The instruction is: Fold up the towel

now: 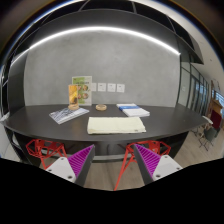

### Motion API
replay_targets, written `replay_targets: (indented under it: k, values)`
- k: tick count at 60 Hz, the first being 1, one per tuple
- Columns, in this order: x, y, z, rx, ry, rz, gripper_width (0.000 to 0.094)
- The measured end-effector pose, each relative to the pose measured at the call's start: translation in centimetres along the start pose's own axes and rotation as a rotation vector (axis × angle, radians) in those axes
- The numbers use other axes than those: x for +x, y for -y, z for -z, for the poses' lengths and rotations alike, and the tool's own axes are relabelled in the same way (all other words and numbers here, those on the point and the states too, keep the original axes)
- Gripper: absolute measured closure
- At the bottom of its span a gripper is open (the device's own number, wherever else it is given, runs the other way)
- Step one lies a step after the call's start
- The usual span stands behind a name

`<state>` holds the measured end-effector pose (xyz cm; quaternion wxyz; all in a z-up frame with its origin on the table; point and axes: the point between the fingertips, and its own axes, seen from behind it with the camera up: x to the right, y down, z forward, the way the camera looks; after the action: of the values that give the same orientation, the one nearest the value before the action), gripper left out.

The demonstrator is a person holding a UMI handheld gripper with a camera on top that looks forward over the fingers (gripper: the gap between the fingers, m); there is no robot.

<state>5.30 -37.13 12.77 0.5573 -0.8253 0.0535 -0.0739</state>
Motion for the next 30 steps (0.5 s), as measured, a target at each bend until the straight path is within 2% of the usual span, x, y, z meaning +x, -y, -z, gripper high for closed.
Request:
replay_targets:
  k: [7, 16, 30]
  values:
    - [-1.2, -0.4, -1.4, -0.011, 0.012, 0.012, 0.0124]
    - [-4.8, 0.4, -5.7, -0.010, 0.084, 0.034, 0.0131]
    - [-12.4, 1.9, -21.9, 0.008, 0.222, 0.135, 0.0141]
